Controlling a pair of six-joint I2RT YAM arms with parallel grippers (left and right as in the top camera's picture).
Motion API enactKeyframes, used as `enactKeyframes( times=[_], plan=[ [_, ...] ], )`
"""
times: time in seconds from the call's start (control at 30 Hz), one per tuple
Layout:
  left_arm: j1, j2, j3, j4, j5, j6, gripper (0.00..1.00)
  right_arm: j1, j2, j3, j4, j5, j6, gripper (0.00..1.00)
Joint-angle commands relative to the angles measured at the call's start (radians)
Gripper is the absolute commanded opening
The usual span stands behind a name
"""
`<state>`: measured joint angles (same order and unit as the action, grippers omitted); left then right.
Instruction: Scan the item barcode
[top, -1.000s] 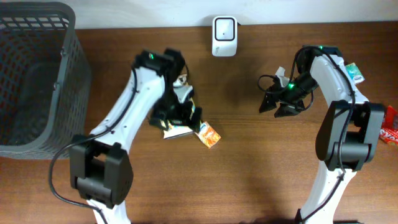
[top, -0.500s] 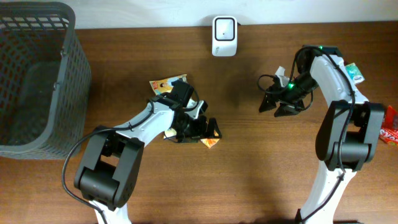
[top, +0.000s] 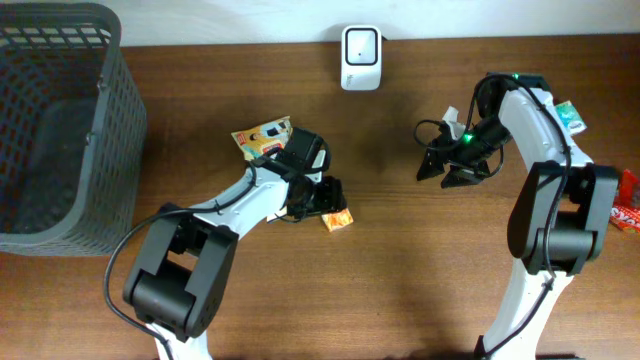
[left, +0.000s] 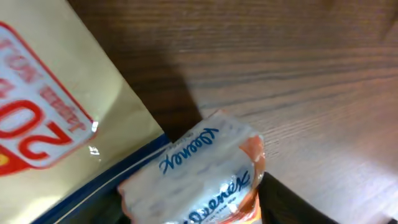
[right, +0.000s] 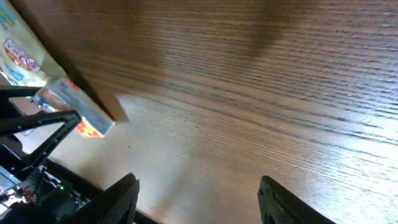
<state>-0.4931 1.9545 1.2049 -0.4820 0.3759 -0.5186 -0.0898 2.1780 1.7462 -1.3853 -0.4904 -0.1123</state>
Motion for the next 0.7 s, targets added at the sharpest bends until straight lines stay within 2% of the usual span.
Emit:
enactKeyframes(
  times=[0.0,0.07,0.13,0.27,0.37,0.5,0.57,0.67],
  plan=[
    [-0.035,-0.005,-0.015,0.003,-0.032,-0.008,0.39,0.005,-0.012,-0.003,-0.004,0.005,-0.007,0.62],
    [-0.044,-0.005,-0.015,0.003,-0.032,-0.008,0.17,0.005,-0.012,-0.003,-0.003,0.005,-0.007,0.62],
    [-0.043,-0.006,-0.011,0.002,-0.028,-0.008,0.02,0.005,-0.012,-0.003,-0.003,0.005,-0.007,0.63],
    [-0.043,-0.022,0.039,-0.05,-0.032,0.0,0.0,0.004,-0.012,-0.003,-0.003,0.005,-0.007,0.62],
    [-0.044,-0.05,0.134,-0.156,-0.127,0.029,0.0,0.004,-0.011,-0.003,-0.003,0.005,-0.008,0.63],
    [-0.058,-0.055,0.336,-0.372,-0.484,0.051,0.0,0.005,-0.012,-0.003,0.002,0.005,-0.007,0.63],
    [-0.072,-0.055,0.383,-0.392,-0.597,0.102,0.0,0.005,-0.012,-0.003,0.005,0.005,-0.007,0.63],
    [-0.114,-0.053,0.393,-0.367,-0.86,0.132,0.0,0.005,-0.012,-0.003,0.004,0.005,-0.007,0.62]
  ],
)
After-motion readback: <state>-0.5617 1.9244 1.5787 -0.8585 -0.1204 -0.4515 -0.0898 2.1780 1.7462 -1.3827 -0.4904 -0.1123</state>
